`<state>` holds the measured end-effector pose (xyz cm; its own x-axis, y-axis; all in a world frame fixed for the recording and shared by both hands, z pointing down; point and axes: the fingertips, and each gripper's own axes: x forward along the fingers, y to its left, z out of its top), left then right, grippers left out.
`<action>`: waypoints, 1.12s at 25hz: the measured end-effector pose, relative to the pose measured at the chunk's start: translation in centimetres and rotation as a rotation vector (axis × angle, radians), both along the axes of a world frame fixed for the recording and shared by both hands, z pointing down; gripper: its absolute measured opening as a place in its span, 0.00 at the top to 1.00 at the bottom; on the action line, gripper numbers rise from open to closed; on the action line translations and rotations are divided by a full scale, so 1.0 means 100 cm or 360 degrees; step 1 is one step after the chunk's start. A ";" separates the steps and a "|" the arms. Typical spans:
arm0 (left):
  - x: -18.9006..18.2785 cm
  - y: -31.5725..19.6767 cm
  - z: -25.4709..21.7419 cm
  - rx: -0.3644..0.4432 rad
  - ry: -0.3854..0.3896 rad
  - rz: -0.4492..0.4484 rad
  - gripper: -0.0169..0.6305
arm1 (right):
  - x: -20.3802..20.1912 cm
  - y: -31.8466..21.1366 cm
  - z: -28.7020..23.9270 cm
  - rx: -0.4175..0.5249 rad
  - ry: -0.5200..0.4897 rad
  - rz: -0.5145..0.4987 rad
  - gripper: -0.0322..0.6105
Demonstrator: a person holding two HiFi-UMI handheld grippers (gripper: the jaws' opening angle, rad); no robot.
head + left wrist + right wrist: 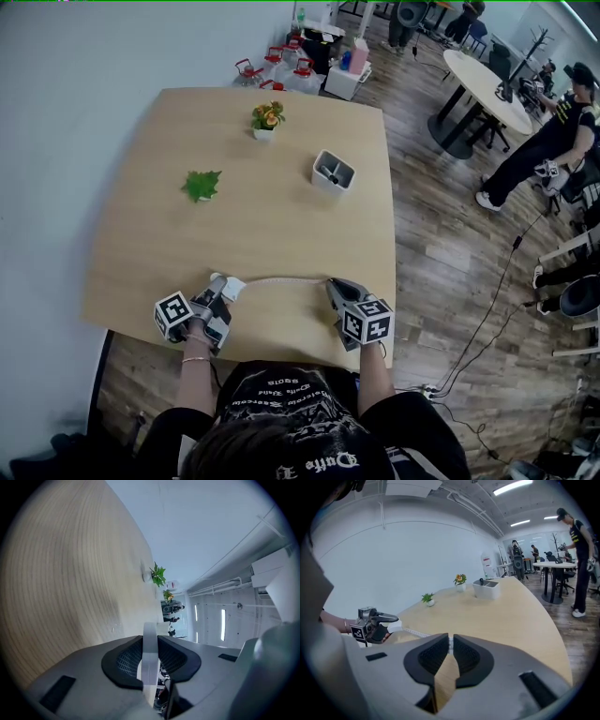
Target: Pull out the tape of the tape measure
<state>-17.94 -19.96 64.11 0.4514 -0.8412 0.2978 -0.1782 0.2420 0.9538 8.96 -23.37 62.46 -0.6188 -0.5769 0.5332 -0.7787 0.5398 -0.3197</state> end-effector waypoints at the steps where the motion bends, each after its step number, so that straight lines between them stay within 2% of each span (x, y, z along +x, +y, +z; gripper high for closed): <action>1: -0.001 -0.001 0.001 0.0005 -0.0025 0.0002 0.83 | -0.001 0.000 0.002 -0.0008 0.0004 0.0000 0.89; 6: -0.008 -0.007 0.004 0.0048 -0.0112 -0.0024 0.83 | -0.004 -0.003 0.009 -0.0042 0.0008 0.0007 0.89; 12: -0.010 -0.009 0.015 0.0043 -0.0339 0.0021 0.82 | -0.011 -0.002 0.013 -0.0060 0.0007 -0.0027 0.89; 17: -0.009 -0.009 0.026 0.0000 -0.0468 0.0079 0.82 | -0.015 -0.001 0.012 -0.0058 0.0005 -0.0047 0.89; 24: -0.015 -0.013 0.036 -0.0043 -0.0497 0.0070 0.82 | -0.019 0.004 0.013 -0.0061 0.0018 -0.0074 0.89; 28: -0.023 -0.014 0.042 -0.0137 -0.0617 0.0030 0.78 | -0.023 0.005 0.013 -0.0056 0.0012 -0.0089 0.89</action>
<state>-20.28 -21.33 68.31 0.3067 -0.7985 0.5180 -0.5261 0.3114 0.7914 6.69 -22.88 63.79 -0.6454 -0.5223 0.5573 -0.7501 0.5712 -0.3333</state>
